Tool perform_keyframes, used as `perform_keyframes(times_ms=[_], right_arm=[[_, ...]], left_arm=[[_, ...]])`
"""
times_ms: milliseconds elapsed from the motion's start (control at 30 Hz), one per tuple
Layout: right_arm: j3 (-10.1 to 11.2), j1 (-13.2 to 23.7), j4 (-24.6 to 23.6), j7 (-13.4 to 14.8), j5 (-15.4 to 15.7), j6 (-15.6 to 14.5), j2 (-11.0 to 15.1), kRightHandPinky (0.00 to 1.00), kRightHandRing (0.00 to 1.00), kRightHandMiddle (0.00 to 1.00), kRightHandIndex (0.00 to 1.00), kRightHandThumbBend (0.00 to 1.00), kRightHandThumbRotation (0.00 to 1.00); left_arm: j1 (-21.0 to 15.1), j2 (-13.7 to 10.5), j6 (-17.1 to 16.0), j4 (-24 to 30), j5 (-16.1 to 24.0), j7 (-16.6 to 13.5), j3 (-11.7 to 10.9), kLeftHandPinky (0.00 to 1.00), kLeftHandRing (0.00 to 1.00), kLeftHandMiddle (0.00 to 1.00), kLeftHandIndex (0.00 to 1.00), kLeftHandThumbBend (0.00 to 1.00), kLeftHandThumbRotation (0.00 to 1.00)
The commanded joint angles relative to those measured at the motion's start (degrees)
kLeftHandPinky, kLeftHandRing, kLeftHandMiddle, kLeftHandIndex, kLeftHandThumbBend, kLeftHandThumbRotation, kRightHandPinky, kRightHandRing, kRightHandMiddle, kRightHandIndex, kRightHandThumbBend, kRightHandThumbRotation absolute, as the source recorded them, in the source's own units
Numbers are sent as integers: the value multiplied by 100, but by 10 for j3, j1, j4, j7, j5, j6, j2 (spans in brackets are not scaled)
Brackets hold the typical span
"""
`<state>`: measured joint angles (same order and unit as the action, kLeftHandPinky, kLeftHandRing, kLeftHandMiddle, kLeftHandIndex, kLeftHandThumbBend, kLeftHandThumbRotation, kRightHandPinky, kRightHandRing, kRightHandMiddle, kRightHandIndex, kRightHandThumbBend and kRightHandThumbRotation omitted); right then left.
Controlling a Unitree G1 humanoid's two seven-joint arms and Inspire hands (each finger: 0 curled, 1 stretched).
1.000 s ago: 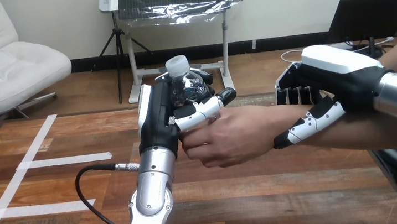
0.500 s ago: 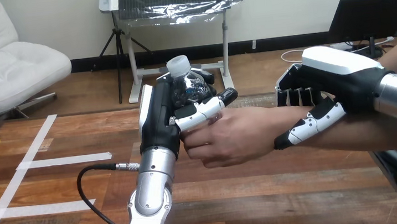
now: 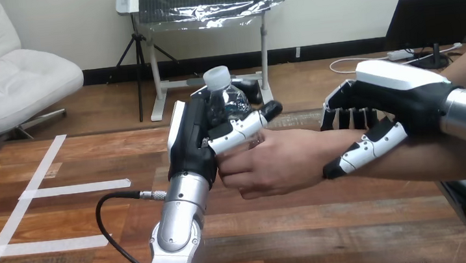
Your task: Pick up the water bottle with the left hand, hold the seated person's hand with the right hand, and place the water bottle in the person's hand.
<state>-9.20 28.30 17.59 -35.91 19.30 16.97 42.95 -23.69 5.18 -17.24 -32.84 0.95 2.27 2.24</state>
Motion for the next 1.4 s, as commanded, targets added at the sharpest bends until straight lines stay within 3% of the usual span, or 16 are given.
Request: perform_keyframes(times_ms=[0, 167, 333, 533, 767, 1067, 1367], right_arm=[[-2, -12, 8, -22, -14, -22, 0, 39, 47, 54, 64, 100, 58], [2, -18, 2, -37, -27, -30, 4, 46, 54, 60, 68, 100, 61], [8, -22, -4, -57, -46, -43, 6, 53, 61, 66, 72, 100, 61], [17, -29, -9, -81, -73, -48, 11, 59, 66, 71, 75, 100, 62], [30, -41, -34, -109, -103, -83, 22, 65, 72, 76, 79, 100, 65], [48, -55, -65, -134, -135, -118, 34, 70, 77, 80, 83, 100, 67], [72, -73, -93, -139, -157, -136, 38, 72, 79, 83, 84, 100, 69]], left_arm=[[-22, 16, -18, 38, -10, 16, 11, 46, 57, 62, 68, 65, 50], [-16, 8, -19, 49, -8, 16, 10, 49, 59, 65, 69, 64, 60], [-11, -4, -21, 59, 17, 2, 14, 58, 64, 69, 70, 70, 73], [-3, -15, -19, 75, 35, -10, 13, 66, 69, 72, 72, 74, 81], [9, -29, -25, 91, 32, -6, 7, 76, 75, 76, 74, 76, 88], [21, -36, -32, 110, 20, -4, -2, 76, 76, 77, 76, 71, 93], [36, -42, -41, 133, 11, -4, -6, 73, 76, 78, 75, 78, 96]])
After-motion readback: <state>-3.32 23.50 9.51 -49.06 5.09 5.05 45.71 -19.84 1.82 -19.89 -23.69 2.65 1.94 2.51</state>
